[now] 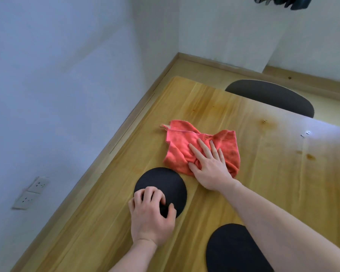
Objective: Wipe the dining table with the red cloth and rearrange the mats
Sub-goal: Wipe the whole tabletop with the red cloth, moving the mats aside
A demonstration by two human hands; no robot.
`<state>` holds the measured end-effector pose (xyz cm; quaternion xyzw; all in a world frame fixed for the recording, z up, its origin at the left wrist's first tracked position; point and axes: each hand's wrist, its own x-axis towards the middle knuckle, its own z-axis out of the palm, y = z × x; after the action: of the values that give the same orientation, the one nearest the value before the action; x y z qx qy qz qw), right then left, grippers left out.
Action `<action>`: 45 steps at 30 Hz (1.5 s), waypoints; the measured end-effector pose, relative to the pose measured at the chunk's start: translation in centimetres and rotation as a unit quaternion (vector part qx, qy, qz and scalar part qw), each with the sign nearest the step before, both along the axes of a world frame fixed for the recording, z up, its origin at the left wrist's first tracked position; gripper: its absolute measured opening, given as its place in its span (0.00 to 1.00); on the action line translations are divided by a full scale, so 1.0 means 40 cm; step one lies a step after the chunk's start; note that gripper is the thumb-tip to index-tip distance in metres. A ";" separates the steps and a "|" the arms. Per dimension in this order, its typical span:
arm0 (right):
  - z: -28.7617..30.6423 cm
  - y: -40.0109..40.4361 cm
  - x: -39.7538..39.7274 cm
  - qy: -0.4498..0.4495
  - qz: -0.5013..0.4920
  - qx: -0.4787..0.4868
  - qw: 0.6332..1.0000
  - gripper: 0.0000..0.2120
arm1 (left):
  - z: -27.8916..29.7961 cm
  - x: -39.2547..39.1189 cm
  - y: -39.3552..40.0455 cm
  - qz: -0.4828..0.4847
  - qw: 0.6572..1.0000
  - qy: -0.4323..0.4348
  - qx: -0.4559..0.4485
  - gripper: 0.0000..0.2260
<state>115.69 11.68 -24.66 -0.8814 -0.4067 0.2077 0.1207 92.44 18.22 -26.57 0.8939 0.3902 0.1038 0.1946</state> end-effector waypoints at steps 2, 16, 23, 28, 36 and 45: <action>0.002 -0.088 0.040 -0.005 -0.033 -0.015 0.999 0.30 | -0.002 0.002 -0.002 -0.001 1.000 -0.003 0.000 0.11; 0.038 -0.615 0.308 0.021 -0.392 -0.175 0.903 0.34 | -0.010 0.004 0.004 -0.002 1.000 -0.012 0.021 0.09; 0.038 -0.408 0.301 0.060 -0.464 -0.164 0.868 0.34 | -0.006 0.005 0.009 -0.001 1.000 -0.003 0.016 0.10; 0.051 -0.134 0.174 0.054 -0.295 -0.094 0.949 0.34 | -0.004 0.004 0.008 -0.003 1.000 0.002 0.020 0.10; 0.077 0.099 -0.055 0.238 -0.076 0.084 0.965 0.21 | -0.001 0.005 0.004 -0.003 0.999 0.021 0.033 0.10; 0.011 -0.426 0.060 -0.065 -0.282 0.127 0.949 0.16 | 0.004 0.010 0.000 0.003 1.000 0.003 0.008 0.10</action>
<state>118.10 -5.36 -24.21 -0.9491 -0.1714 0.0547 0.2584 92.85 18.21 -26.41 0.8944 0.3928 0.1050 0.1862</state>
